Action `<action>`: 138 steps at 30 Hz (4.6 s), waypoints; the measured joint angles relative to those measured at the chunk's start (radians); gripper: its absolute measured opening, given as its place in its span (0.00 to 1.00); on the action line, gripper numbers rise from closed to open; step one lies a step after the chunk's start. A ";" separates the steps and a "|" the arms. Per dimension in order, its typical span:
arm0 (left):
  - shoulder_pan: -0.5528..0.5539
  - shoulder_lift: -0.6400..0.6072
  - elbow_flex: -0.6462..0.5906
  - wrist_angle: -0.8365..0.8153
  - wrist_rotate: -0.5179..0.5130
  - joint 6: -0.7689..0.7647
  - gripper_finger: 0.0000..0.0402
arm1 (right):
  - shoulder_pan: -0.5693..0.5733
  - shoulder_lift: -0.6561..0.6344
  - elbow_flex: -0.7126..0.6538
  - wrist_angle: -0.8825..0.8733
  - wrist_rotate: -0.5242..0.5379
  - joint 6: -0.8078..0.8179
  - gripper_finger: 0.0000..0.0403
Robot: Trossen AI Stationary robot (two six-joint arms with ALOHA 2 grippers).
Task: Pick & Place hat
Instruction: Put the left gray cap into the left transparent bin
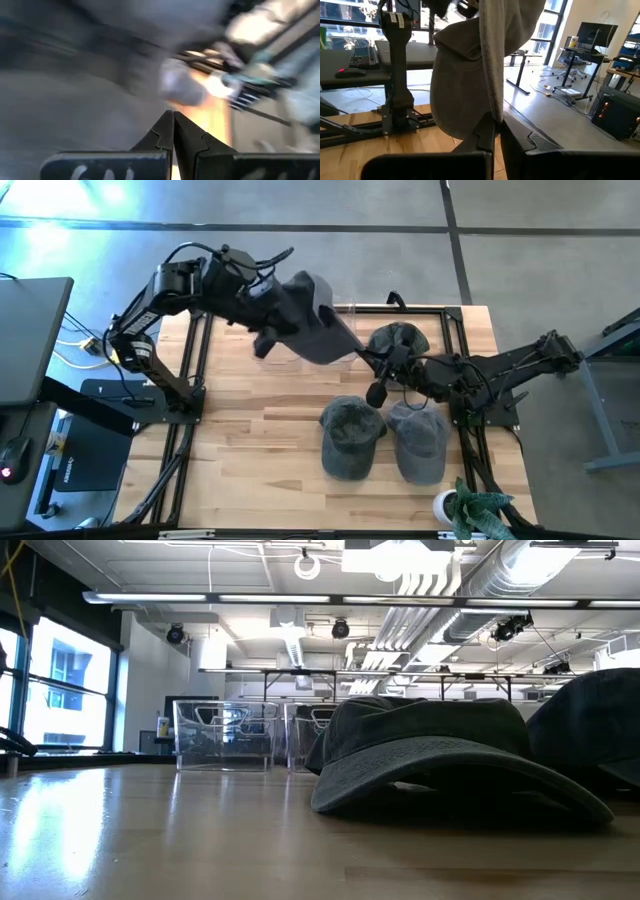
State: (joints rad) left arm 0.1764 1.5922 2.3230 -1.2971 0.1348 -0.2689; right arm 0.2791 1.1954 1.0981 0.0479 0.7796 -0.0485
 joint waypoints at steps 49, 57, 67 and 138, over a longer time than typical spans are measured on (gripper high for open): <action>0.002 -0.016 0.001 0.155 -0.413 0.108 0.30 | -0.005 0.000 -0.002 0.016 -0.072 0.015 0.01; 0.024 0.031 0.001 0.182 -0.615 0.167 0.30 | -0.005 0.000 -0.001 0.016 -0.076 0.027 0.02; 0.013 -0.021 0.001 0.214 -0.483 0.101 0.30 | -0.004 0.000 0.000 0.010 -0.085 0.026 0.02; 0.013 0.033 0.001 -0.267 -0.325 -0.141 0.30 | -0.010 0.000 0.000 -0.022 -0.098 0.075 0.02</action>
State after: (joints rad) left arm 0.1894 1.6254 2.3244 -1.5637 -0.1905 -0.4101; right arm 0.2687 1.1957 1.0981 0.0263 0.6819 0.0267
